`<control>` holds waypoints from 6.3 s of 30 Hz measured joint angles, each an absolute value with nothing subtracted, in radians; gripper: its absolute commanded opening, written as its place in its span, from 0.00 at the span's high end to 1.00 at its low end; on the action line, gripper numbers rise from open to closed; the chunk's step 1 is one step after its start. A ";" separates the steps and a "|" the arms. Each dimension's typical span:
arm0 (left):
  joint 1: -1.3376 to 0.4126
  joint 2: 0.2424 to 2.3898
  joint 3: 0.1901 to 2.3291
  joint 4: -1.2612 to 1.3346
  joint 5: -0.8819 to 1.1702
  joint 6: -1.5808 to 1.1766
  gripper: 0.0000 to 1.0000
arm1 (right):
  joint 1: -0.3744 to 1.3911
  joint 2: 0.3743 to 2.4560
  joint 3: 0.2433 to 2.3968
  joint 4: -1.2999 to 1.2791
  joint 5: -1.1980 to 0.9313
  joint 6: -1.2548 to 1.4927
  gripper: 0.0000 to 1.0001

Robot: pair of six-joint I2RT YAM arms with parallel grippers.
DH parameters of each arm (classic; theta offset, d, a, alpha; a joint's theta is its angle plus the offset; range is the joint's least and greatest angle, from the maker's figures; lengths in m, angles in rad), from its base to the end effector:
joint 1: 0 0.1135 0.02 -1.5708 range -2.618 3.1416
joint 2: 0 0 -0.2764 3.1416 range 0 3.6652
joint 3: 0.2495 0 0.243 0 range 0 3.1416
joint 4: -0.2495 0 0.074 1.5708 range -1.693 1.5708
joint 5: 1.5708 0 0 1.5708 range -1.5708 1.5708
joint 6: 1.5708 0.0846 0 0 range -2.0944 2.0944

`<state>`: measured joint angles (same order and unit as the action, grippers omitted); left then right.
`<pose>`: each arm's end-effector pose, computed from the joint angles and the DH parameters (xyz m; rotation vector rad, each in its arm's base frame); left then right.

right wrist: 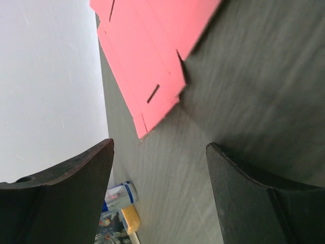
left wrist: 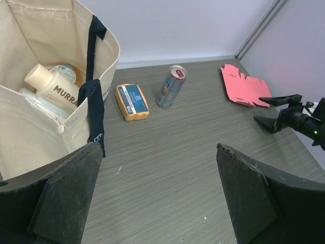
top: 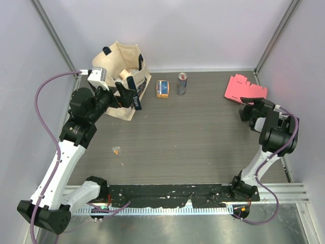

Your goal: Fold the paper box

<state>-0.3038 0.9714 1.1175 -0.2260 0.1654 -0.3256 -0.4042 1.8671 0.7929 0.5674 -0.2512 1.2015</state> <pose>0.2298 -0.0867 0.4228 0.1103 1.6824 -0.6128 0.3779 -0.1388 0.1237 1.4297 1.6019 0.7384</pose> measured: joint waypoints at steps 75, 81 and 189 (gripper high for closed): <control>-0.752 1.882 0.941 0.924 0.221 -1.293 1.00 | -0.119 0.780 0.303 0.239 -0.719 1.301 0.38; -0.679 1.688 0.892 0.653 0.228 -1.117 1.00 | -0.118 0.849 0.506 -0.087 -0.651 0.955 0.34; -0.287 1.249 0.559 1.225 1.029 -1.325 1.00 | 0.189 1.118 0.770 0.356 -0.943 0.696 0.27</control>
<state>-0.2874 1.2488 0.5594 1.2251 1.0290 -1.3251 0.1894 1.1175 0.7696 0.3565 -0.9432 0.6964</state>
